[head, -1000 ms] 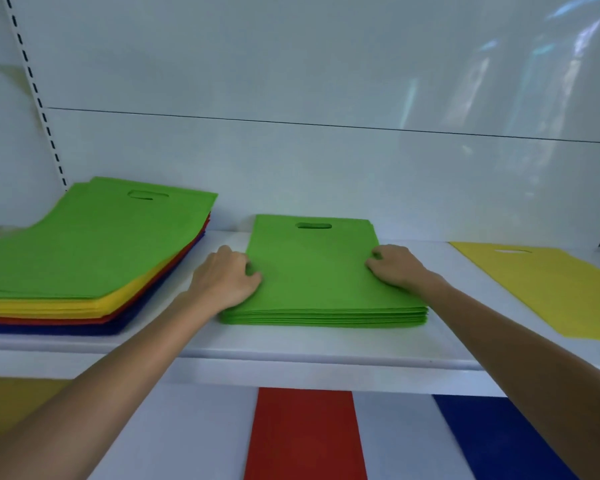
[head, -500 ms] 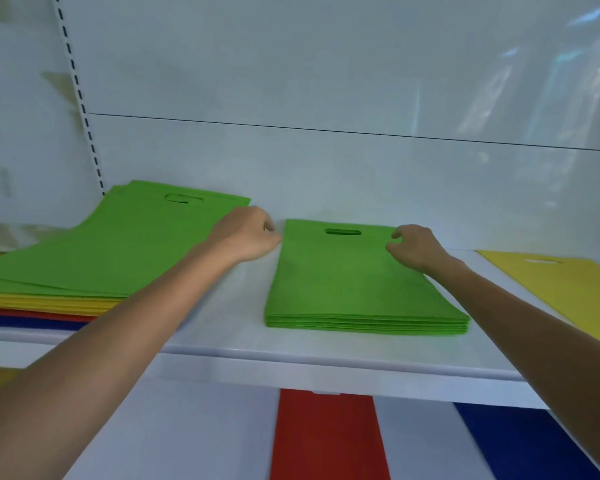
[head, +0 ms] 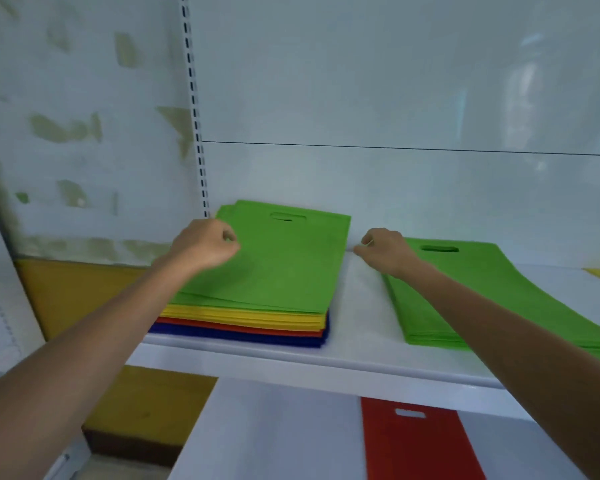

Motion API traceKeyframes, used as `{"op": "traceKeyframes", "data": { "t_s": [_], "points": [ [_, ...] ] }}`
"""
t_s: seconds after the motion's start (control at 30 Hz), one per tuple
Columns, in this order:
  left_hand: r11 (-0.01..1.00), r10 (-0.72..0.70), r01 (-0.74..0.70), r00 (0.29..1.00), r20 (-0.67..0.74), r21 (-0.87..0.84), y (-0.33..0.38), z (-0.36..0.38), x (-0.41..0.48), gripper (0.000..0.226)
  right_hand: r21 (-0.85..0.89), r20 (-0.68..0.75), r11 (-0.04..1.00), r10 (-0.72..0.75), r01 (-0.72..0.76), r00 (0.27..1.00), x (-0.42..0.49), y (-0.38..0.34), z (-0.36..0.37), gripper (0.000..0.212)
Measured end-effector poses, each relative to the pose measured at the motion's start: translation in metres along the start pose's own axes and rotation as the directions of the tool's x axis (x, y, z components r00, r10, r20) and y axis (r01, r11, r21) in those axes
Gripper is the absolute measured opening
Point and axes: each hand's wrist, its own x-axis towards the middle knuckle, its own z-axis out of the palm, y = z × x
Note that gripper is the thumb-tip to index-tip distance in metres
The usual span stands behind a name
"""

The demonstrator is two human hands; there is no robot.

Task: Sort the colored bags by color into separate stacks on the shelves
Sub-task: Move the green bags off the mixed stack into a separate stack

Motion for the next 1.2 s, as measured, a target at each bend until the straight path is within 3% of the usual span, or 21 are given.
{"op": "traceKeyframes", "data": {
  "t_s": [0.13, 0.23, 0.37, 0.5, 0.6, 0.67, 0.83, 0.93, 1.07, 1.2],
  "points": [
    [0.988, -0.126, 0.119, 0.99, 0.065, 0.094, -0.061, -0.006, 0.0, 0.022, 0.05, 0.011, 0.997, 0.06, -0.061, 0.998, 0.002, -0.025, 0.02, 0.04],
    [0.986, -0.156, 0.161, 0.983, 0.096, -0.041, -0.082, -0.007, 0.002, 0.024, 0.061, 0.008, 0.994, 0.092, -0.092, 0.996, 0.0, -0.039, 0.03, 0.044],
    [0.986, -0.125, 0.128, 0.992, 0.03, -0.103, -0.09, -0.005, 0.004, 0.022, 0.116, -0.045, 0.987, 0.113, -0.107, 0.993, -0.003, -0.047, 0.039, 0.053],
    [0.987, -0.102, 0.093, 0.993, -0.061, -0.134, -0.089, -0.003, 0.004, 0.023, 0.194, -0.149, 0.98, 0.082, -0.053, 0.985, -0.005, -0.052, 0.036, 0.042],
    [0.999, -0.04, 0.04, 0.991, -0.124, -0.003, -0.084, -0.004, 0.0, 0.026, 0.208, -0.194, 0.978, 0.057, -0.015, 0.979, -0.008, -0.052, 0.035, 0.031],
    [0.991, 0.038, -0.017, 0.987, -0.155, 0.131, -0.076, -0.005, -0.004, 0.026, 0.164, -0.24, 0.986, 0.02, 0.02, 0.971, -0.012, -0.051, 0.034, 0.031],
    [0.999, 0.038, -0.04, 0.986, -0.162, -0.012, -0.046, -0.009, -0.01, 0.025, 0.054, -0.332, 0.995, -0.059, 0.081, 0.942, -0.016, -0.039, 0.016, 0.031],
    [0.995, 0.071, -0.078, 0.991, -0.116, -0.061, -0.013, -0.01, -0.014, 0.026, 0.06, -0.369, 0.994, -0.066, 0.095, 0.927, -0.016, -0.023, -0.003, 0.029],
    [0.986, 0.158, -0.158, 0.987, 0.009, -0.048, 0.046, 0.0, -0.016, 0.032, 0.056, -0.348, 0.995, -0.056, 0.08, 0.936, -0.012, 0.021, -0.044, 0.044],
    [0.97, 0.233, -0.224, 0.967, 0.1, -0.092, 0.106, 0.027, -0.018, 0.04, 0.072, -0.376, 0.997, 0.017, 0.011, 0.926, -0.012, 0.08, -0.09, 0.046]
  ]
}}
